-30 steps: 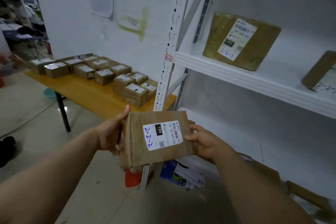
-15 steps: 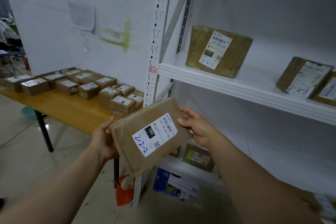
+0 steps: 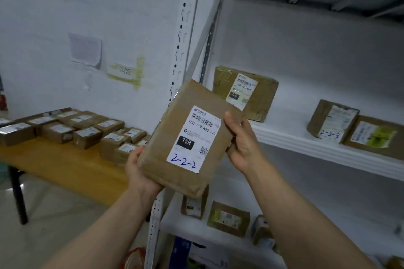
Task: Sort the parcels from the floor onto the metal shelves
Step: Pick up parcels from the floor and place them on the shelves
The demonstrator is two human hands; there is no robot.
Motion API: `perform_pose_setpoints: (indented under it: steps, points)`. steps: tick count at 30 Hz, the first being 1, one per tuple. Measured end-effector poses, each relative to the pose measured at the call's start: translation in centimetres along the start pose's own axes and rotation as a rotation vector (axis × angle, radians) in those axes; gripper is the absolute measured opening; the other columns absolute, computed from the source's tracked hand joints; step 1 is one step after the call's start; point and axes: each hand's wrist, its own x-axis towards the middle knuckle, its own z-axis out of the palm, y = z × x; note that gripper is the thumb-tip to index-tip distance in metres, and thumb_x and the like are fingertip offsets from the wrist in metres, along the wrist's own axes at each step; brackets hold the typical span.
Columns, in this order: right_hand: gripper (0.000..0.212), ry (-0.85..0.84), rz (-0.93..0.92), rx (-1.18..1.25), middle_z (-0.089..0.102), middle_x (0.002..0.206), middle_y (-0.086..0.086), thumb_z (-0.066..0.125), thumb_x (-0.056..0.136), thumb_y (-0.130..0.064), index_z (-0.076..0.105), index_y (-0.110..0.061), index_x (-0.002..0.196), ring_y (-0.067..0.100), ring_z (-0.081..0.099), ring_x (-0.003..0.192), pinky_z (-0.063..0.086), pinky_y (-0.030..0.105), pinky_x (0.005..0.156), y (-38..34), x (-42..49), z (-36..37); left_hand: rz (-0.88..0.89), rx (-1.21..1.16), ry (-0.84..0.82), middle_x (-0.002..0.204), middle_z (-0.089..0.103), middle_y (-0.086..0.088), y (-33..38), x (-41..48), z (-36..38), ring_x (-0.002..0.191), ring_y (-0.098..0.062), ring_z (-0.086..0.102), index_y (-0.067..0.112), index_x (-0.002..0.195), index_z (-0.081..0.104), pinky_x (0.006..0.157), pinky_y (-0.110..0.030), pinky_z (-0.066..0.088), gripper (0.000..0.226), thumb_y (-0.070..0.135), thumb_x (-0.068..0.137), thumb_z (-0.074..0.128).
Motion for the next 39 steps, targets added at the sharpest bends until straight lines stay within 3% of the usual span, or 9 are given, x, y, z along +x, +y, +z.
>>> perform_pose_setpoints:
  steps: [6,10,13,15,22,25,28,32,39]
  points:
    - [0.082,-0.168,-0.093,0.012,0.068,0.13,0.009,0.087,0.067,-0.023,0.048,-0.026,0.139,0.033,0.067,0.116,0.059,0.051,0.084,-3.4,-2.0,-2.5,-0.091,0.26,-0.173,0.132,0.062,-0.018,-1.9,1.2,6.9,0.124,-0.041,0.056,0.019,0.136,0.059,0.107,-0.06,0.036,0.041,0.022,0.096,0.05]
    - [0.079,-0.077,-0.21,-0.093,0.069,0.127,0.011,0.082,0.074,-0.015,0.043,-0.022,0.143,0.034,0.069,0.112,0.06,0.05,0.081,-7.5,-2.2,-5.3,0.23,0.926,-0.15,0.119,0.066,-0.003,-3.6,1.0,11.8,0.103,-0.022,0.065,0.041,0.127,0.055,0.076,-0.043,0.053,0.039,0.014,0.102,0.042]
    - [0.076,-0.03,-0.277,-0.13,0.068,0.129,0.013,0.079,0.077,-0.015,0.043,-0.021,0.144,0.035,0.068,0.114,0.057,0.057,0.086,-10.2,-2.2,-7.1,0.225,1.064,-0.404,0.111,0.071,0.016,-5.6,-0.2,15.6,0.09,-0.003,0.071,0.045,0.124,0.059,0.059,-0.027,0.057,0.028,0.049,0.1,0.045]
    - [0.077,0.017,-0.345,-0.107,0.066,0.132,0.015,0.08,0.077,-0.017,0.043,-0.019,0.145,0.037,0.067,0.116,0.055,0.061,0.09,-12.3,-2.0,-8.3,0.224,1.095,-0.595,0.113,0.07,0.02,-6.7,-0.4,18.0,0.093,0.003,0.068,0.043,0.129,0.058,0.059,-0.019,0.057,0.046,0.063,0.089,0.051]
    - [0.068,0.038,-0.566,-0.123,0.067,0.13,0.014,0.075,0.084,-0.017,0.042,-0.017,0.144,0.037,0.067,0.114,0.059,0.053,0.082,-19.0,-1.5,-13.6,0.335,1.327,-0.805,0.136,0.048,0.018,-11.8,2.4,25.3,0.113,0.016,0.053,0.033,0.155,0.024,0.088,-0.014,0.052,0.102,0.031,0.073,0.085]
    - [0.063,0.024,-0.587,-0.173,0.066,0.132,0.016,0.075,0.087,-0.018,0.046,-0.016,0.143,0.04,0.065,0.118,0.056,0.058,0.088,-21.0,-0.7,-16.3,0.38,1.431,-0.797,0.151,0.038,0.003,-14.4,4.0,26.6,0.134,-0.014,0.045,0.034,0.153,0.027,0.107,-0.034,0.044,0.103,0.035,0.07,0.087]
    - [0.061,0.041,-0.556,-0.24,0.068,0.129,0.014,0.075,0.085,-0.024,0.05,-0.015,0.14,0.036,0.067,0.116,0.059,0.05,0.085,-21.9,0.5,-18.7,0.503,1.479,-0.685,0.148,0.028,0.009,-17.3,5.1,26.4,0.124,-0.007,0.043,0.036,0.155,0.021,0.093,-0.012,0.044,0.109,0.042,0.068,0.087]
    - [0.06,0.06,-0.484,-0.34,0.071,0.125,0.006,0.072,0.083,-0.029,0.051,-0.018,0.138,0.027,0.069,0.114,0.06,0.041,0.087,-21.5,2.5,-21.6,0.682,1.556,-0.494,0.141,0.027,0.012,-20.2,7.0,25.6,0.137,-0.016,0.033,0.034,0.155,0.015,0.116,-0.04,0.033,0.12,0.052,0.061,0.087]
    - [0.058,0.043,-0.344,-0.359,0.073,0.121,0.001,0.076,0.077,-0.029,0.054,-0.024,0.131,0.024,0.071,0.109,0.061,0.042,0.085,-20.2,5.0,-26.0,0.645,1.651,-0.376,0.145,0.028,0.011,-23.5,10.3,24.4,0.134,-0.02,0.041,0.032,0.156,0.019,0.111,-0.047,0.04,0.122,0.059,0.055,0.082]
